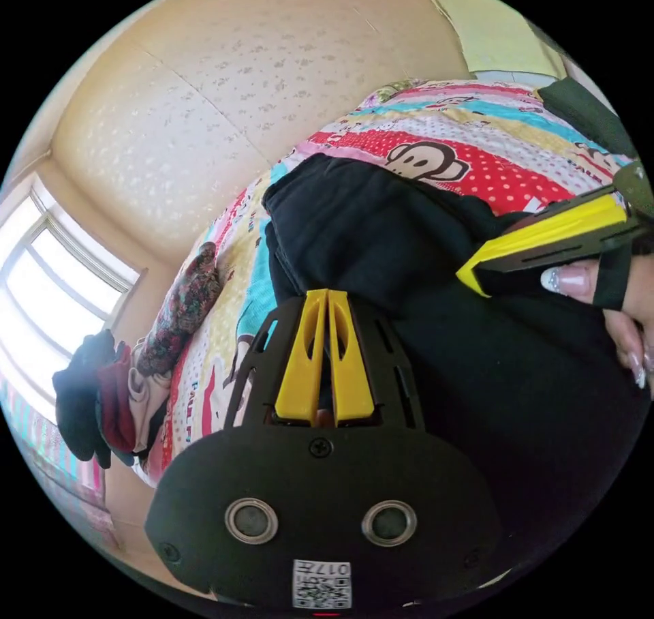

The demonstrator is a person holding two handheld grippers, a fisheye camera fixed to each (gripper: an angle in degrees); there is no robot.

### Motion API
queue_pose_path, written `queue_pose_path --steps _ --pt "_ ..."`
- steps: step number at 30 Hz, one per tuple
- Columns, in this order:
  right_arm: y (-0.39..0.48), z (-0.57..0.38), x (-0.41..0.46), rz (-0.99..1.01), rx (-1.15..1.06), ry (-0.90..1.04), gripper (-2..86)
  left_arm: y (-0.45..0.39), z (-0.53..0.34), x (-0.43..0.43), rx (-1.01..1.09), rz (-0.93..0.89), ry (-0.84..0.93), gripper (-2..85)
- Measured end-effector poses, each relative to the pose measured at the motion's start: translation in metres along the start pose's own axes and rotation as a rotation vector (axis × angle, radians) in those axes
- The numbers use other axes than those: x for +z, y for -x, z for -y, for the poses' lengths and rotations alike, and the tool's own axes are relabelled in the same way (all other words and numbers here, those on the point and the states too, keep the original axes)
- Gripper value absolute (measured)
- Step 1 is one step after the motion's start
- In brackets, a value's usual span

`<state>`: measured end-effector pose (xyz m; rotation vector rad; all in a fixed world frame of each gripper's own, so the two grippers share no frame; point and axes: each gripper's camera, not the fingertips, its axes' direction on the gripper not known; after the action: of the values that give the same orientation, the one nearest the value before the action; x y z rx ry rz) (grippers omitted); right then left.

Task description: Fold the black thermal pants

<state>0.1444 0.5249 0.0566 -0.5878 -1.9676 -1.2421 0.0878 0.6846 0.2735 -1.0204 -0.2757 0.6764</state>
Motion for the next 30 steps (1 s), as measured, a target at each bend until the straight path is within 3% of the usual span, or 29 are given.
queue_pose_path --steps 4,9,12,17,19,21,23,26,30 --pt "0.003 -0.006 -0.023 -0.031 -0.023 -0.016 2.1 0.027 -0.007 0.0 -0.082 -0.124 -0.029 -0.7" --pt "-0.028 -0.03 -0.083 0.187 0.019 -0.037 4.8 0.065 -0.057 -0.043 -0.314 -0.214 -0.135 -0.6" --pt "-0.018 -0.064 -0.126 0.295 -0.087 -0.106 8.0 0.069 -0.102 -0.072 -0.322 -0.273 -0.212 -0.5" --pt "0.031 -0.143 -0.182 0.227 -0.236 -0.324 10.0 0.056 -0.171 -0.101 -0.227 -0.464 -0.435 -0.6" --pt "0.022 -0.162 -0.176 0.207 -0.13 -0.352 9.3 0.027 -0.181 -0.069 -0.111 -0.455 -0.224 -0.5" --pt "-0.003 -0.169 -0.152 0.21 0.046 -0.206 8.5 0.03 -0.196 -0.069 -0.135 -0.445 -0.318 -0.5" --pt "-0.031 -0.196 -0.172 0.408 0.216 -0.351 8.3 0.031 -0.194 -0.063 -0.123 -0.45 -0.279 -0.5" --pt "-0.047 -0.227 -0.193 0.533 0.379 -0.472 10.6 0.039 -0.196 -0.057 -0.147 -0.467 -0.265 -0.5" --pt "-0.053 -0.257 -0.193 0.714 0.551 -0.498 14.8 0.061 -0.213 -0.034 -0.25 -0.603 -0.3 -0.5"
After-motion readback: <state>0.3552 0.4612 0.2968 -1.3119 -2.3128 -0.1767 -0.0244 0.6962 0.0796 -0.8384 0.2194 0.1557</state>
